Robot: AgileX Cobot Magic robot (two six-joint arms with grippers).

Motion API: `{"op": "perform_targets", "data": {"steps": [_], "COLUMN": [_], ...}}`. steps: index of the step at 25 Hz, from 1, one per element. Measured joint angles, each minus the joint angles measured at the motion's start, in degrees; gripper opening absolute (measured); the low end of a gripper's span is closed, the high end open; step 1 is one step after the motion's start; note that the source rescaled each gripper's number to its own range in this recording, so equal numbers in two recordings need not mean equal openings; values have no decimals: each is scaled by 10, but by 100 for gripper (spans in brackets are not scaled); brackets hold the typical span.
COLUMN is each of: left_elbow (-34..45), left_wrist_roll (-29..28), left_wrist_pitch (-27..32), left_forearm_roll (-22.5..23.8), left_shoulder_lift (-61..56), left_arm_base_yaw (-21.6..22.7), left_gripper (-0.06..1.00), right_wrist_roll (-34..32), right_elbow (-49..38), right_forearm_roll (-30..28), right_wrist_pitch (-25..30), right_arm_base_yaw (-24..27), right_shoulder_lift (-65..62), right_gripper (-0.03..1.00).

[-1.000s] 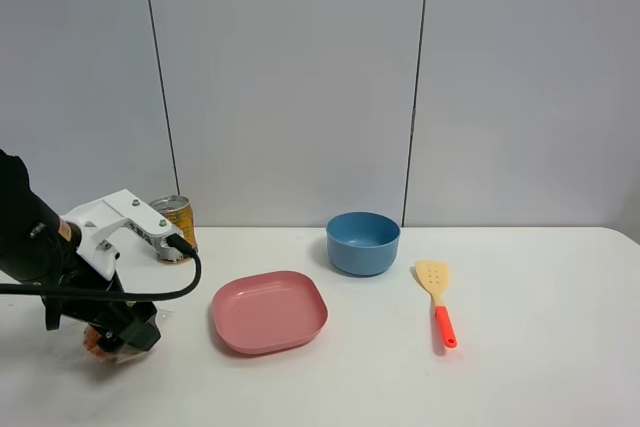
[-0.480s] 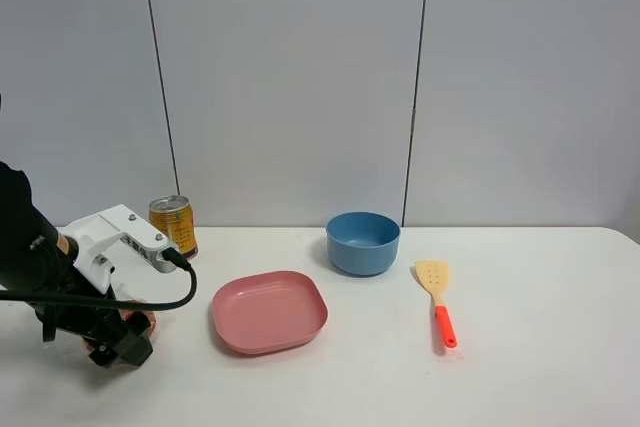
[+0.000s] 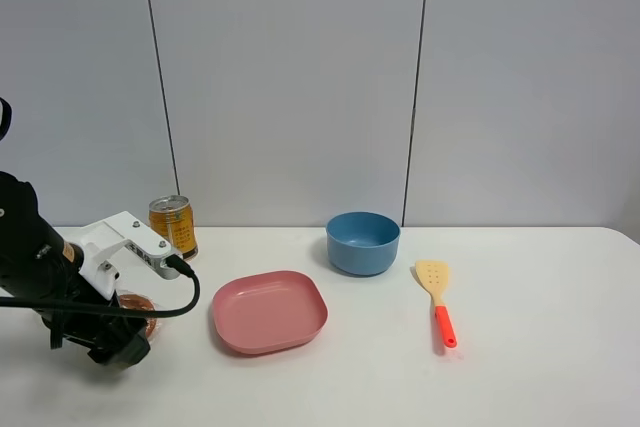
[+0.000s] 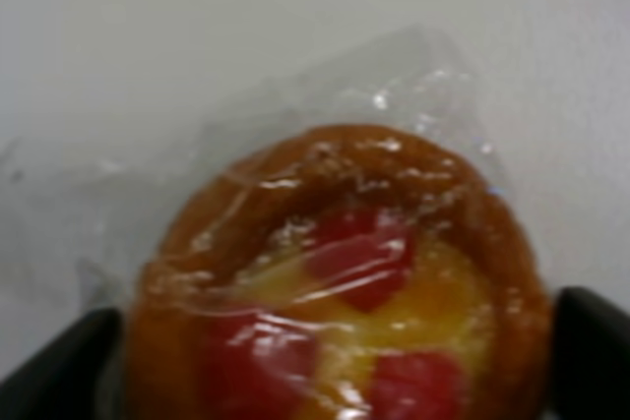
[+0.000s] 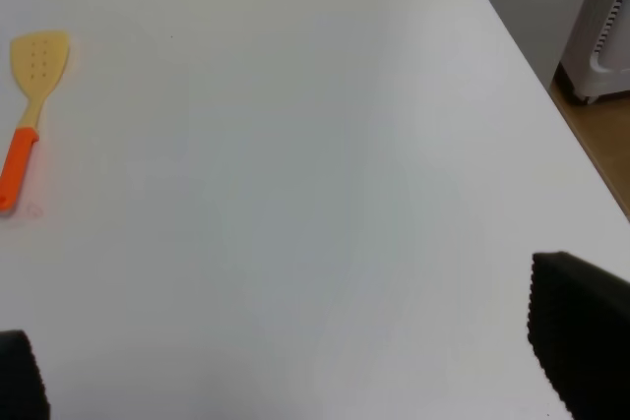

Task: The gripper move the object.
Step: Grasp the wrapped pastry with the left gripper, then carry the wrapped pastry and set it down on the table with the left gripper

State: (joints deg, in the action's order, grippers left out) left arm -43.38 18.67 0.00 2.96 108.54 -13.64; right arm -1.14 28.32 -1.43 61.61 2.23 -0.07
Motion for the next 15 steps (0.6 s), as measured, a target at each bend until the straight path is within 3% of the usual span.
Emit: {"op": "perform_targets", "data": {"steps": [1,2,8,15], "left_elbow": [0,0,0,1], "left_wrist_roll": [0,0,0,0], "left_wrist_pitch": [0,0,4,77], "left_forearm_roll": [0,0,0,-3], "left_shoulder_lift": [0,0,-3,-125], "left_arm_base_yaw": [0,0,0,-46], "left_gripper": [3,0,2,2], "right_wrist_roll": [0,0,0,0], "right_elbow": [0,0,0,0], "right_forearm_roll": [0,0,0,0], "right_wrist_pitch": [0,0,0,0], "right_arm_base_yaw": [0,0,0,0], "right_shoulder_lift": [0,0,0,0], "right_gripper": [100,100,100,100]}}
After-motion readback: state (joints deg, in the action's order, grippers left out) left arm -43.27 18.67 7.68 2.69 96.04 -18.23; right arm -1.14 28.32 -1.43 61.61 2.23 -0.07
